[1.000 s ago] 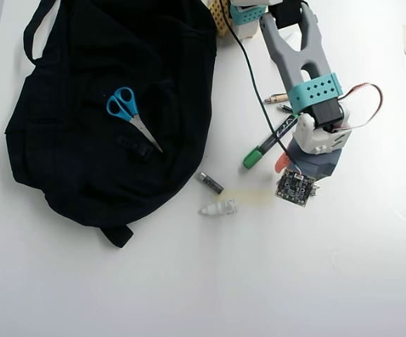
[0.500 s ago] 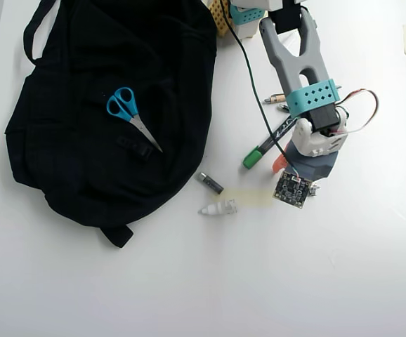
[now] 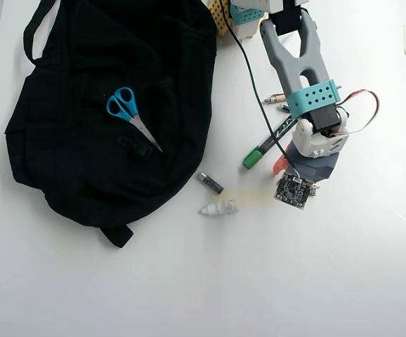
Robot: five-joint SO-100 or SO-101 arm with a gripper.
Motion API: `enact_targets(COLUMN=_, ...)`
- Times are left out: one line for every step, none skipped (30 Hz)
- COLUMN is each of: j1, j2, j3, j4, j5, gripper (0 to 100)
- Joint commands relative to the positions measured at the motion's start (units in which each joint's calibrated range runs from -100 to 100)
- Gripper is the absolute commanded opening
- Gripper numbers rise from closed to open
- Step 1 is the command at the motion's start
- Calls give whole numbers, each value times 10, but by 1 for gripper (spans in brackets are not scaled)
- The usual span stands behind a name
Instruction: Put the usb stick into the black bag
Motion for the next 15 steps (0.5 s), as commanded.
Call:
enact_targets(j1=0, j2=11, j3=5, j4=1, j5=-1, gripper=25)
enact_targets(j1=0, j2=11, j3=5, j4=1, j5=-1, gripper=25)
enact_targets(j1=-2, j2=11, j3=5, j4=1, j5=-1, gripper=25)
enact_targets(j1=-2, j2=11, j3=6, j4=1, j5=-1, gripper=25)
enact_targets(j1=-4, j2=12, j3=7, j4=2, j5=-1, gripper=25)
enact_targets(j1=-4, j2=12, j3=12, j4=2, j5=-1, gripper=25)
enact_targets(j1=-4, j2=12, j3=20, j4=2, j5=-2, gripper=25)
enact_targets(j1=-4, j2=12, j3=26, j4=2, j5=-2, gripper=25)
enact_targets(j1=-4, j2=12, j3=29, j4=2, j5=-2, gripper=25)
enact_targets(j1=-4, j2=12, j3=29, j4=2, j5=-2, gripper=25)
enact_targets(j1=-4, j2=12, j3=31, j4=2, j5=-2, gripper=25)
enact_targets(j1=-4, j2=12, j3=34, j4=2, j5=-2, gripper=25)
enact_targets(j1=-4, j2=12, j3=35, j4=2, j5=-2, gripper=25)
enact_targets(j1=-4, j2=12, j3=36, j4=2, j5=-2, gripper=25)
enact_targets(j1=-4, j2=12, j3=39, j4=2, j5=-2, gripper=25)
